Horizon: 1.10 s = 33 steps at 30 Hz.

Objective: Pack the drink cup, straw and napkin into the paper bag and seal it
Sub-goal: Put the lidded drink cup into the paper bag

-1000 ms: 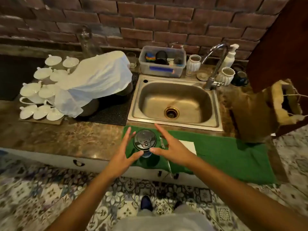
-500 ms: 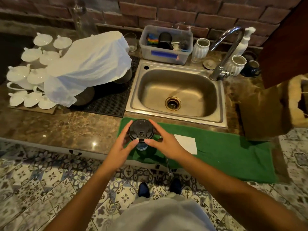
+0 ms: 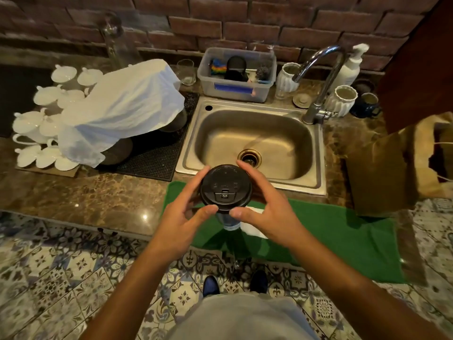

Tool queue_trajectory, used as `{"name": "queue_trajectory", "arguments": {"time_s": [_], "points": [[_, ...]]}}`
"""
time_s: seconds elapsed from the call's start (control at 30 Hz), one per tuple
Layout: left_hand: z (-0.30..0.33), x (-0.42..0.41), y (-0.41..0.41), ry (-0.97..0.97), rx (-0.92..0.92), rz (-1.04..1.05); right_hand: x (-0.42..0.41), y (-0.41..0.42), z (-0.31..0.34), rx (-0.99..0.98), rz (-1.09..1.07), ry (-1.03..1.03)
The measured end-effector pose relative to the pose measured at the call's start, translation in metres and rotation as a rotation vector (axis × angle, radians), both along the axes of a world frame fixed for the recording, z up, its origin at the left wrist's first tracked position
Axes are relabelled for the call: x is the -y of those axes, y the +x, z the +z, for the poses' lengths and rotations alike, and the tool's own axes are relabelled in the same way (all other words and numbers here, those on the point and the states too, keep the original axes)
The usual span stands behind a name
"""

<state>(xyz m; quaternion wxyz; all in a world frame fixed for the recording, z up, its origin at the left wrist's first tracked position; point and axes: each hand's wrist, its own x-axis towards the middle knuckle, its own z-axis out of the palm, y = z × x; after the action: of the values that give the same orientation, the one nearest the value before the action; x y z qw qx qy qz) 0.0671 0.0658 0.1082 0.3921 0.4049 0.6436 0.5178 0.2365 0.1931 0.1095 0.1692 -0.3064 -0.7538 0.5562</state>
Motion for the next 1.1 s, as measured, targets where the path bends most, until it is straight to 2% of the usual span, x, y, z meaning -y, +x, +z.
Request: {"name": "queue_trajectory", "arguments": {"time_s": [0.27, 0.43, 0.77, 0.93, 1.1], "points": [[0.012, -0.035, 0.063, 0.032, -0.083, -0.157, -0.011, 0.070, 0.009, -0.062, -0.108, -0.035], [0.007, -0.067, 0.100, 0.013, -0.046, -0.223, -0.028, 0.115, 0.011, -0.056, -0.186, -0.060], [0.018, -0.133, 0.111, -0.027, -0.152, -0.520, -0.055, 0.158, 0.025, -0.056, -0.348, -0.068], [0.028, -0.157, 0.141, -0.002, -0.174, -0.564, -0.075, 0.189, 0.030, -0.111, -0.389, -0.020], [0.027, -0.176, 0.176, -0.011, -0.088, -0.476, -0.103, 0.224, 0.026, -0.150, -0.323, -0.022]]}}
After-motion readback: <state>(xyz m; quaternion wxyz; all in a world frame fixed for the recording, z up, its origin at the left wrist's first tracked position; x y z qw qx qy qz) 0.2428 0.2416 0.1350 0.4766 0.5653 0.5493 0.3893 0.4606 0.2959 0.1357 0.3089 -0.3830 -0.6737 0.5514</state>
